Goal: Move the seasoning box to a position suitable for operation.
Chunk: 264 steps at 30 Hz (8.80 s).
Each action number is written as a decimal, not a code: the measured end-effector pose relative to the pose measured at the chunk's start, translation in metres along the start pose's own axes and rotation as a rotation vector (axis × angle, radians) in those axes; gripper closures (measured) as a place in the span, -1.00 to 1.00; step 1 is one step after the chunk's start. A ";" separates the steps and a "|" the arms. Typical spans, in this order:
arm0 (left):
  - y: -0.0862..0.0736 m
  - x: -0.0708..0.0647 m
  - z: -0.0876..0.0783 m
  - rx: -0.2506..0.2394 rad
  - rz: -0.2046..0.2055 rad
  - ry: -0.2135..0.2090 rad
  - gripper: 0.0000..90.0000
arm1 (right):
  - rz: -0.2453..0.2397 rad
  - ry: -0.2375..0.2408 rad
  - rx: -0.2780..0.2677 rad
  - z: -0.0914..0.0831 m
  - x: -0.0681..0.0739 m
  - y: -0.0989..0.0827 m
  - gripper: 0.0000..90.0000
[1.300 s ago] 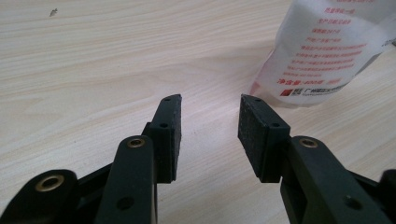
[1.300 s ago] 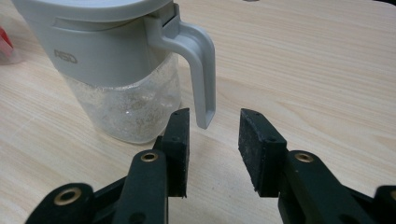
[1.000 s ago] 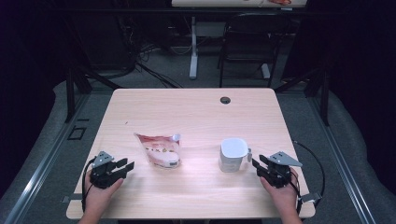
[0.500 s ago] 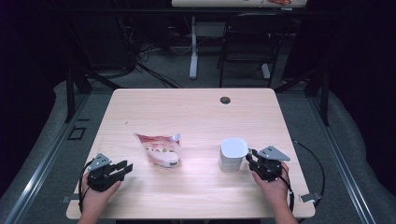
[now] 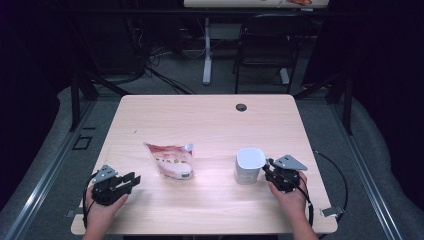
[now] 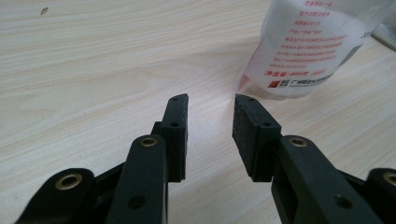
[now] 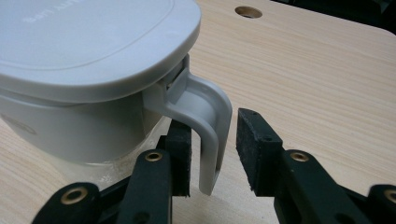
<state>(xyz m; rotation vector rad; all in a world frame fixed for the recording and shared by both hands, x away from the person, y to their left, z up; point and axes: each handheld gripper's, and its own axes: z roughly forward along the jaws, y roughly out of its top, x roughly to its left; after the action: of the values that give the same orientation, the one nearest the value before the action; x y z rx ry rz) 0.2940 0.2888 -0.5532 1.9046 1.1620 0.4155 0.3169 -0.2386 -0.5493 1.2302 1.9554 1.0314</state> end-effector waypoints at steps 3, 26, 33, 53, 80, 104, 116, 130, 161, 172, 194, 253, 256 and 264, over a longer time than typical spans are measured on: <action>0.000 0.000 0.000 -0.002 -0.003 0.006 0.47 | 0.003 0.007 0.000 0.001 0.000 0.000 0.57; 0.001 -0.002 0.001 -0.005 0.017 0.021 0.46 | -0.009 -0.001 0.011 -0.001 0.003 -0.001 0.65; 0.001 -0.002 0.001 -0.006 0.018 0.021 0.46 | -0.022 0.004 0.024 -0.005 0.004 -0.002 0.65; 0.003 -0.004 0.004 -0.008 0.026 0.007 0.46 | -0.069 0.041 0.042 -0.022 0.015 -0.008 0.65; 0.003 -0.004 0.004 0.006 0.036 0.004 0.45 | -0.133 0.115 0.067 -0.028 0.054 -0.005 0.65; 0.002 -0.003 0.005 0.009 0.043 0.006 0.44 | -0.124 0.128 0.083 -0.036 0.062 -0.006 0.63; 0.002 -0.002 0.003 0.003 0.039 0.015 0.42 | -0.073 0.173 0.050 -0.050 0.057 -0.010 0.56; 0.002 -0.002 0.003 0.011 0.036 0.014 0.41 | -0.030 0.187 -0.019 -0.071 0.052 -0.007 0.64; 0.002 -0.002 0.003 0.017 0.038 0.012 0.41 | -0.071 0.236 0.010 -0.067 0.061 0.043 1.00; 0.002 -0.001 0.004 0.011 0.038 0.013 0.40 | -0.069 0.243 0.011 -0.063 0.062 0.043 1.00; 0.002 -0.001 0.004 0.009 0.033 0.013 0.40 | -0.031 0.262 0.002 -0.063 0.058 0.039 1.00; 0.002 -0.001 0.004 0.006 0.033 0.012 0.40 | 0.044 0.262 0.019 -0.061 0.048 0.026 1.00; 0.002 -0.001 0.004 0.005 0.032 0.012 0.40 | 0.046 0.264 0.024 -0.061 0.048 0.026 1.00; 0.002 -0.001 0.004 0.005 0.031 0.013 0.39 | 0.049 0.265 0.024 -0.061 0.048 0.026 1.00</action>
<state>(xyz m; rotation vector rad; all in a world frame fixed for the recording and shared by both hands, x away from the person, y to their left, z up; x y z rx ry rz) 0.2969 0.2856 -0.5538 1.9290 1.1439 0.4430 0.2610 -0.2056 -0.5003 1.2108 2.1503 1.2532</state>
